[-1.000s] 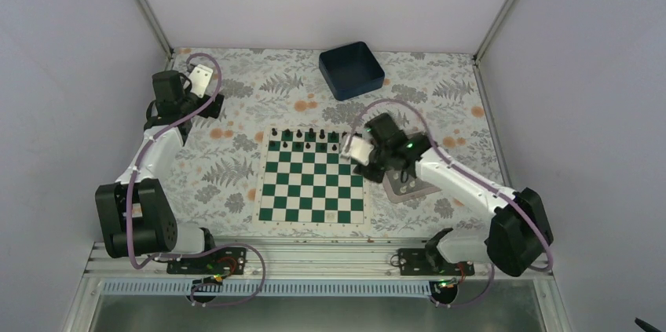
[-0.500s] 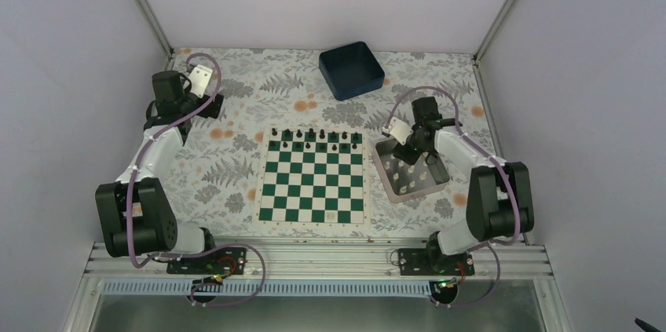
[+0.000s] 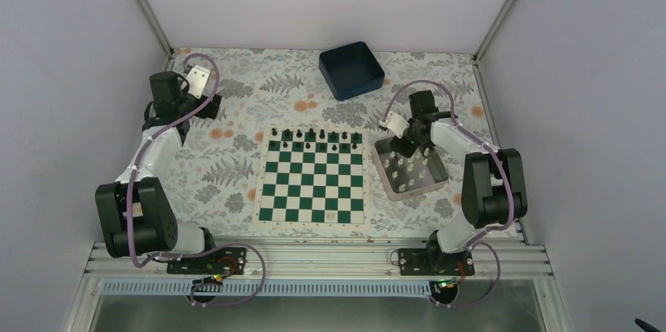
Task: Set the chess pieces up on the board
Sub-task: Pick up the chess piece from the storage box.
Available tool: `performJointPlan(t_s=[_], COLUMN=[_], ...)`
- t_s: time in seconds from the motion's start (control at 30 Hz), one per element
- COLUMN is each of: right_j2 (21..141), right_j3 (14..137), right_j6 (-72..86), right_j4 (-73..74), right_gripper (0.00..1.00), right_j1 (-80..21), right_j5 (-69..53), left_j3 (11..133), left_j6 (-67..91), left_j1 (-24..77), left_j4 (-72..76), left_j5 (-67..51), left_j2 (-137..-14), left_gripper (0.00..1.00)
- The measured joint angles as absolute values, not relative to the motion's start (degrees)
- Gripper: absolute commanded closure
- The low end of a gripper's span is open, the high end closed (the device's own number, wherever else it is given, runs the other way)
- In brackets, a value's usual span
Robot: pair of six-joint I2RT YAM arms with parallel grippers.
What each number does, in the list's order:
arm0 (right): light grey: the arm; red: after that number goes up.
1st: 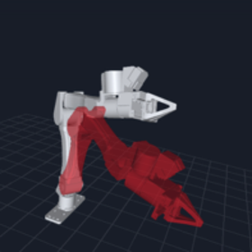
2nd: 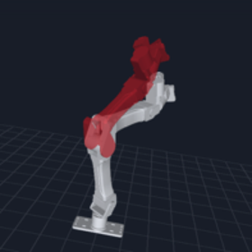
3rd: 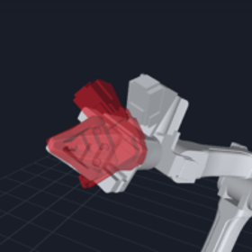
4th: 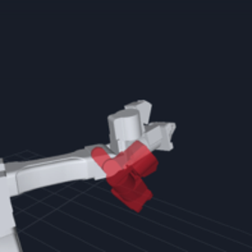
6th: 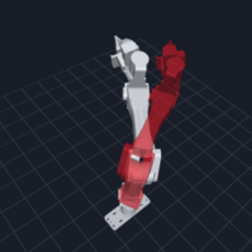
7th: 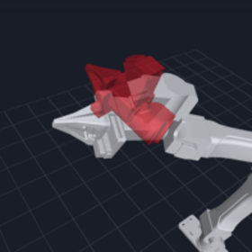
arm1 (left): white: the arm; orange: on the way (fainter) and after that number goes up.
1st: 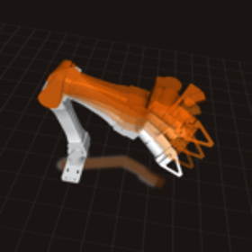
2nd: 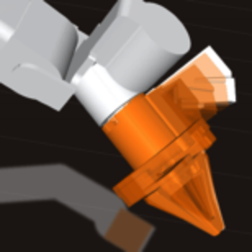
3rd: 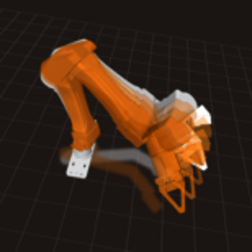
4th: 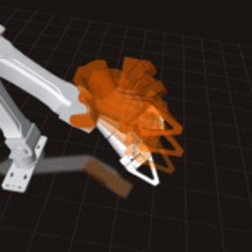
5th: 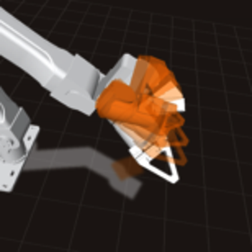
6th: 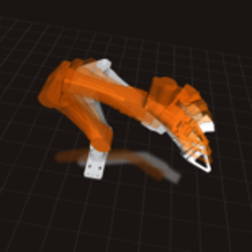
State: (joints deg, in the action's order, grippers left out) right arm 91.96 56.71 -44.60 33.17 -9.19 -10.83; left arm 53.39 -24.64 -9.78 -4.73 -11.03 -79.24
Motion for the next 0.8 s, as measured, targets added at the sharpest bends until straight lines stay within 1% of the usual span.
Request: performJointPlan(t_s=[0.4, 0.8], right_j2=[92.6, 94.4], right_j3=[56.7, 56.6], right_j6=[-45.5, -45.6], right_j4=[35.6, 34.6], right_gripper=[0.63, 0.72], right_j1=[-9.2, -9.2], right_j5=[-11.8, -12.6], left_j3=[52.9, 52.9], left_j6=[-24.6, -24.6], left_j1=[-10.1, -10.5], left_j4=[-4.6, -4.6], left_j5=[-11.3, -11.5], left_j2=[-79.5, -79.6], left_gripper=[0.0, 0.0])
